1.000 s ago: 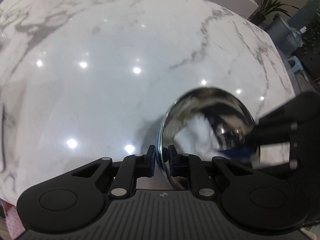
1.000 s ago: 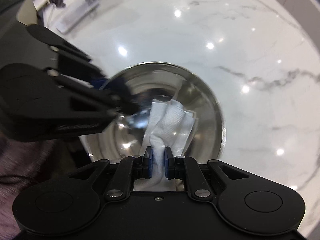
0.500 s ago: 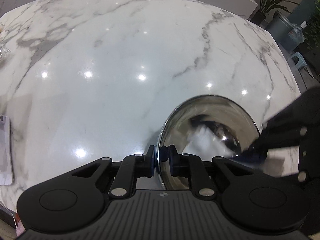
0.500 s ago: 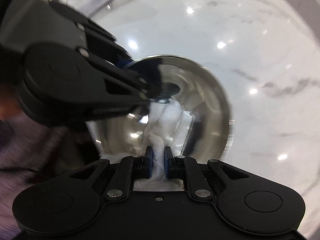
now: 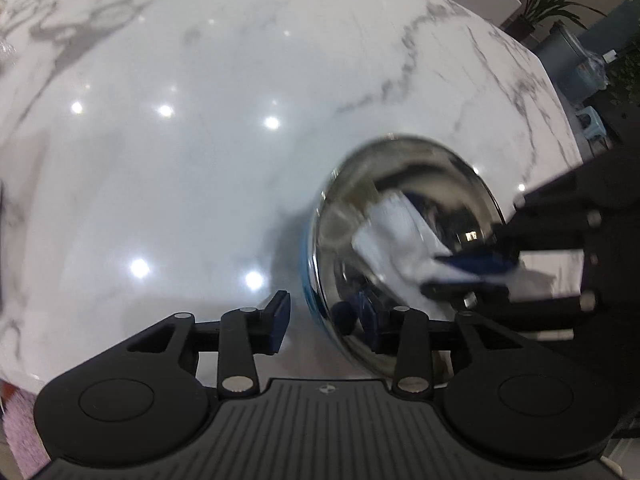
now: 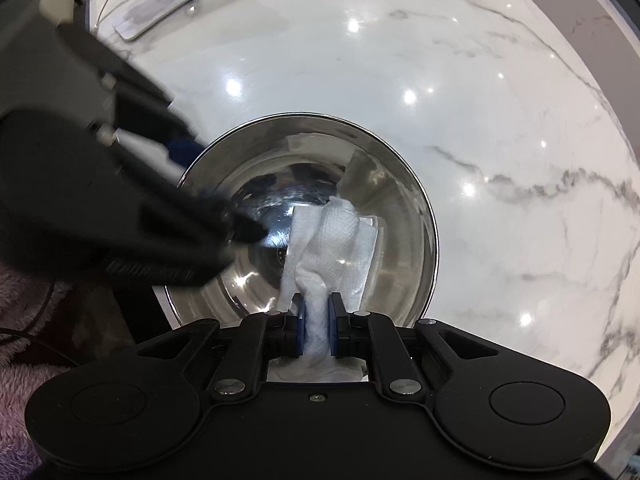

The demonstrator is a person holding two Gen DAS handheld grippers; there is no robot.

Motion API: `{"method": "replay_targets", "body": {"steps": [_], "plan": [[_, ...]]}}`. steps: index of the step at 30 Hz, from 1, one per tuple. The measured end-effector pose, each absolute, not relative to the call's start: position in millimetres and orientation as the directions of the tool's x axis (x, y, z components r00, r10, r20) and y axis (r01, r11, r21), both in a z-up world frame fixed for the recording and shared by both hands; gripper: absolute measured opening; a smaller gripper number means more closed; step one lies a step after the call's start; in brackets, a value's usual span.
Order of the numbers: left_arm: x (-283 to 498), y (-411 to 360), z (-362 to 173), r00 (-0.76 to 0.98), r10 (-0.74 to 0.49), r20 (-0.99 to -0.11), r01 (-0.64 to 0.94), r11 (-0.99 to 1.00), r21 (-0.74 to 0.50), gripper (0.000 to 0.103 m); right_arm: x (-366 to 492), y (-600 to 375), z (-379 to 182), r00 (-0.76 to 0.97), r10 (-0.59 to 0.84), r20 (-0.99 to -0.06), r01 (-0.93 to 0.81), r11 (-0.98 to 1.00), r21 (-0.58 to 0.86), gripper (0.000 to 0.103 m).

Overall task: Clean bowl
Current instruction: 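Keep holding the bowl rim while the right gripper wipes the towel around the bowl interior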

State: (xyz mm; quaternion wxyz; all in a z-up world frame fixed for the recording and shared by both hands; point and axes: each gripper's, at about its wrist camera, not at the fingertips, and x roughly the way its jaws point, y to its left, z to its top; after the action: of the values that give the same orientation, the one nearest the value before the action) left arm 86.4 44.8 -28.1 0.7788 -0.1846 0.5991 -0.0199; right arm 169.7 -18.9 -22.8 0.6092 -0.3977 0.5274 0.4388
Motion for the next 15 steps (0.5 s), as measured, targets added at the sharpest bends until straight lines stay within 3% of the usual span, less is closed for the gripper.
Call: {"method": "replay_targets", "body": {"steps": [2,5,11,15], "plan": [[84,45,-27,0.281,-0.266,-0.922,-0.188,0.927,-0.324,0.036,173,-20,-24,0.057,0.117,-0.992,-0.953,0.303,-0.02,0.009],[83,46,-23,0.289,-0.27,-0.918,-0.174,0.929,-0.328,0.024,179,-22,-25,0.054,0.121,-0.991,-0.95,0.312,-0.014,0.009],[88,47,-21,0.31,-0.25,-0.917,-0.176,0.933,-0.314,0.019,189,-22,-24,0.04,0.131,-0.991,-0.941,0.337,0.007,0.009],[91,46,-20,0.317,-0.211,-0.925,-0.176,0.945,-0.276,0.012,153,-52,-3,-0.046,0.181,-0.982,-0.919,0.378,0.113,0.009]]}}
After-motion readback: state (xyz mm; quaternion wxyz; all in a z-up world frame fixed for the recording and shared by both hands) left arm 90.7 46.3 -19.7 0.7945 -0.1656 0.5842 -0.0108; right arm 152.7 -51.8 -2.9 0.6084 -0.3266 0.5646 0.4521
